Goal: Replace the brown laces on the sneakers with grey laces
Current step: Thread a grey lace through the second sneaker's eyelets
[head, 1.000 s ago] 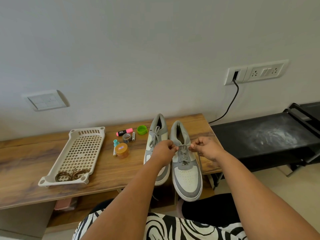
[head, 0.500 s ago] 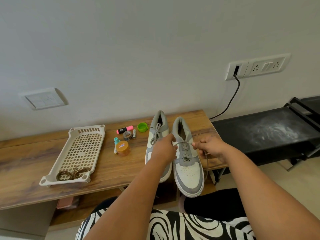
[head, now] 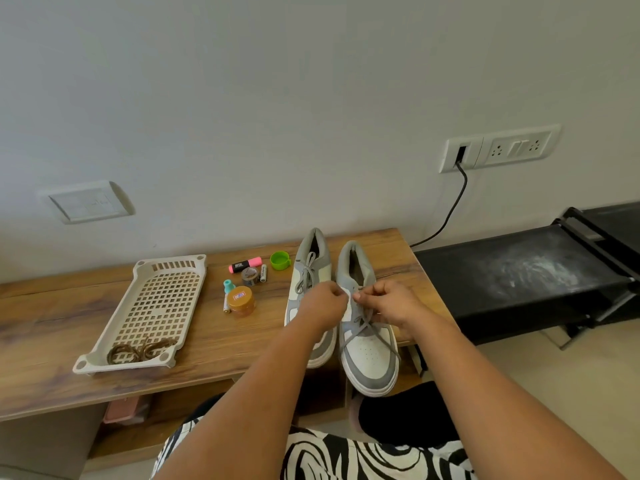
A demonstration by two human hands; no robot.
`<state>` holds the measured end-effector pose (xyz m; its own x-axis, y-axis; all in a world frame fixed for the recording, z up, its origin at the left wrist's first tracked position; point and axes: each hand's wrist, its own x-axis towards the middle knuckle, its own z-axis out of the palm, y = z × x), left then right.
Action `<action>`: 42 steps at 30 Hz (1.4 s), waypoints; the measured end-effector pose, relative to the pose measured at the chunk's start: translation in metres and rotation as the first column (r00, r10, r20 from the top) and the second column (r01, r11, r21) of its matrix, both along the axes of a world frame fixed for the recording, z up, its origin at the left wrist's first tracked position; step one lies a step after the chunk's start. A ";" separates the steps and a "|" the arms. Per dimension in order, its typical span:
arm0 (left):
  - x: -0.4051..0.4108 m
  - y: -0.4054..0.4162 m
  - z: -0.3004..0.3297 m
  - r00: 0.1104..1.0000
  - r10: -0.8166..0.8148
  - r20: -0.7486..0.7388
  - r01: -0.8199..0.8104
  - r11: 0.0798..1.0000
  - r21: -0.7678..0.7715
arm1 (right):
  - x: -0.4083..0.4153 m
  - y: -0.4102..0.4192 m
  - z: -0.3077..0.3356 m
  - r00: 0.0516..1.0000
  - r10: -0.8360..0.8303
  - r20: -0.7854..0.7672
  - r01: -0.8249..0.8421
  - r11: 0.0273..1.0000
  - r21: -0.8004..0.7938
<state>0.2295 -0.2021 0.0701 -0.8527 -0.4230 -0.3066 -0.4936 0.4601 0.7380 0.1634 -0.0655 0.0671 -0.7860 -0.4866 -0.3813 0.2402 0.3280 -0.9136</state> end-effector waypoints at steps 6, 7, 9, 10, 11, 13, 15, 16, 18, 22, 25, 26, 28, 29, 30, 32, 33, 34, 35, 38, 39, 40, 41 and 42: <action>-0.013 0.010 -0.008 0.979 0.171 0.109 -0.196 0.660 0.725 | -0.003 0.003 -0.005 0.921 0.215 -0.326 -0.135 0.959 0.251; -0.015 0.008 -0.009 0.982 0.161 0.101 -0.182 0.650 0.738 | -0.004 0.003 -0.006 0.940 0.206 -0.273 -0.152 0.967 0.207; -0.018 0.007 -0.009 0.983 0.158 0.091 -0.171 0.630 0.757 | -0.005 0.005 -0.002 0.981 0.178 -0.082 -0.173 0.983 0.069; -0.019 0.008 -0.008 0.983 0.164 0.085 -0.171 0.628 0.759 | -0.007 0.006 0.000 0.987 0.160 0.017 -0.160 0.987 0.013; -0.019 0.008 -0.008 0.981 0.174 0.084 -0.177 0.633 0.754 | -0.009 0.008 0.003 0.989 0.122 0.088 -0.122 0.992 -0.014; -0.019 0.011 -0.006 0.974 0.212 0.084 -0.201 0.627 0.753 | -0.016 0.015 0.006 0.994 0.018 0.108 -0.019 1.000 0.011; -0.019 0.012 -0.004 0.957 0.267 0.113 -0.249 0.553 0.795 | -0.027 0.028 0.008 0.995 0.004 -0.099 0.016 0.979 0.205; -0.019 0.012 -0.003 0.947 0.294 0.130 -0.272 0.517 0.811 | -0.032 0.036 0.009 0.971 0.058 -0.232 0.024 0.942 0.335; -0.019 0.012 0.000 0.929 0.347 0.127 -0.297 0.493 0.818 | -0.040 0.057 0.013 0.928 0.114 -0.355 0.048 0.907 0.418; -0.017 0.014 0.004 0.945 0.323 -0.060 -0.184 0.670 0.719 | -0.039 0.068 0.032 0.911 0.186 -0.369 -0.062 0.945 0.322; -0.014 0.014 -0.001 0.973 -0.007 -0.229 0.055 0.978 0.203 | -0.032 0.046 0.038 0.871 0.233 -0.431 -0.109 0.950 0.294; -0.013 0.014 -0.003 0.959 -0.136 -0.247 0.122 0.990 -0.074 | -0.032 0.037 0.039 0.851 0.211 -0.481 -0.089 0.961 0.263; -0.012 0.013 -0.004 0.919 -0.285 -0.272 0.133 0.874 -0.468 | -0.034 0.024 0.037 0.783 0.140 -0.606 -0.010 0.977 0.212; -0.013 0.013 -0.005 0.896 -0.320 -0.308 0.107 0.828 -0.550 | -0.036 0.019 0.034 0.741 0.113 -0.662 0.032 0.979 0.202; -0.015 0.012 -0.007 0.874 -0.342 -0.345 0.081 0.802 -0.592 | -0.038 0.015 0.030 0.708 0.095 -0.700 0.067 0.978 0.199; -0.018 0.011 -0.010 0.848 -0.367 -0.384 0.049 0.774 -0.632 | -0.042 0.009 0.020 0.687 0.100 -0.720 0.090 0.971 0.220; -0.019 0.010 -0.012 0.835 -0.377 -0.401 0.034 0.762 -0.647 | -0.043 0.007 0.014 0.690 0.122 -0.713 0.085 0.965 0.248; -0.020 0.010 -0.014 0.818 -0.389 -0.423 0.021 0.756 -0.654 | -0.044 0.004 0.009 0.694 0.152 -0.704 0.076 0.957 0.282; -0.020 0.011 -0.015 0.798 -0.403 -0.448 0.013 0.755 -0.655 | -0.043 0.001 0.004 0.690 0.181 -0.701 0.069 0.947 0.313; -0.021 0.010 -0.019 0.748 -0.442 -0.495 0.018 0.759 -0.651 | -0.041 -0.007 -0.005 0.651 0.224 -0.725 0.110 0.918 0.382; -0.021 0.008 -0.018 0.757 -0.446 -0.478 0.042 0.762 -0.646 | -0.040 -0.009 -0.006 0.644 0.219 -0.733 0.130 0.913 0.386; -0.022 0.008 -0.016 0.780 -0.439 -0.446 0.066 0.766 -0.639 | -0.039 -0.011 -0.006 0.646 0.208 -0.734 0.139 0.914 0.381; -0.022 0.007 -0.015 0.814 -0.413 -0.409 0.082 0.778 -0.623 | -0.039 -0.012 -0.007 0.659 0.199 -0.725 0.135 0.917 0.375; -0.022 0.005 -0.013 0.847 -0.370 -0.382 0.084 0.802 -0.592 | -0.039 -0.013 -0.008 0.671 0.193 -0.716 0.134 0.918 0.372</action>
